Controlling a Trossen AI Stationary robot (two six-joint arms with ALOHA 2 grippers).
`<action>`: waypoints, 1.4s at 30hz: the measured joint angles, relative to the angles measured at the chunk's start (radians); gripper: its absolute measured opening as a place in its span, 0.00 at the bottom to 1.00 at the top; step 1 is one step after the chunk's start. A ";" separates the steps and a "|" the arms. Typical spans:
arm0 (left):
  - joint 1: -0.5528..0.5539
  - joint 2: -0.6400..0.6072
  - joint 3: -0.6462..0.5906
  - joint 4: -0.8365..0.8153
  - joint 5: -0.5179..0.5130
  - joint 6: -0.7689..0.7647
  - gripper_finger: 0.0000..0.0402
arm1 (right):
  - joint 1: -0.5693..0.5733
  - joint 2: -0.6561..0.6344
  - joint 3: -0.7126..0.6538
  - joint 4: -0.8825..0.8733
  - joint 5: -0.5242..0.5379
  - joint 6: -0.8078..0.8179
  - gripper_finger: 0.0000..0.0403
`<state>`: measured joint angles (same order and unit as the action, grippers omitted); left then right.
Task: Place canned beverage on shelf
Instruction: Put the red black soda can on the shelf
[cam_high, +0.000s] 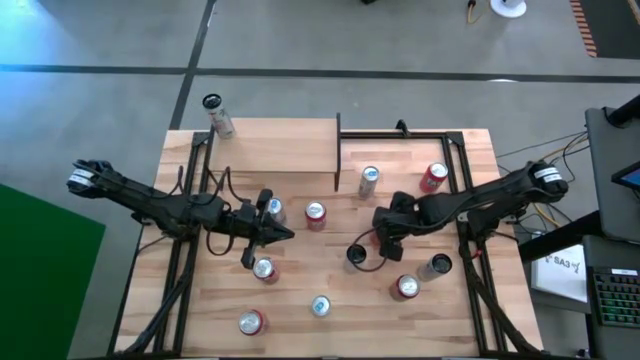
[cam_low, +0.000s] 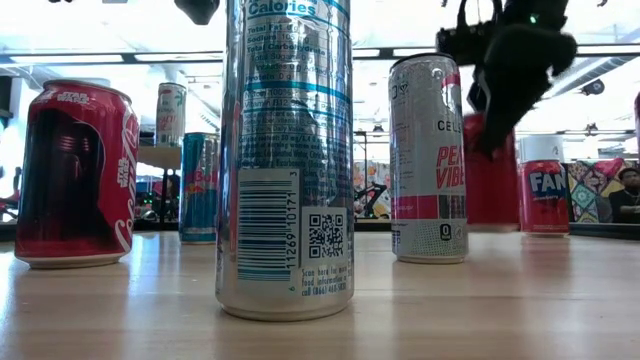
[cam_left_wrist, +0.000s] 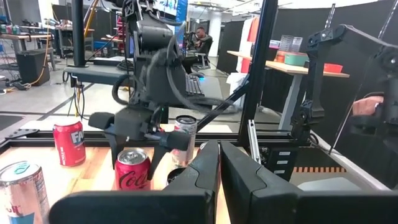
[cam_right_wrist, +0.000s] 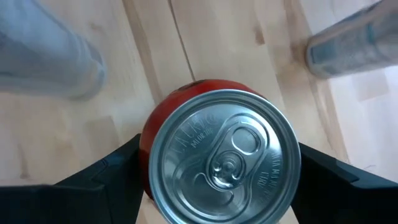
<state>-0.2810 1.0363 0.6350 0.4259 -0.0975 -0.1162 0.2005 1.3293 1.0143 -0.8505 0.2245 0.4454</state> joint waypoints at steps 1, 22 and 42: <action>0.000 0.000 0.000 0.000 0.000 0.000 0.00 | 0.000 -0.004 0.017 -0.011 0.000 0.001 0.73; -0.008 -0.088 0.003 0.000 0.002 0.050 0.00 | -0.118 0.080 0.546 -0.286 0.011 -0.160 0.73; -0.078 -0.187 -0.009 -0.051 0.002 0.059 0.00 | -0.266 0.431 1.088 -0.442 -0.001 -0.520 0.73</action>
<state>-0.3589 0.8497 0.6258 0.3748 -0.0952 -0.0570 -0.0657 1.7606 2.1028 -1.2924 0.2237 -0.0751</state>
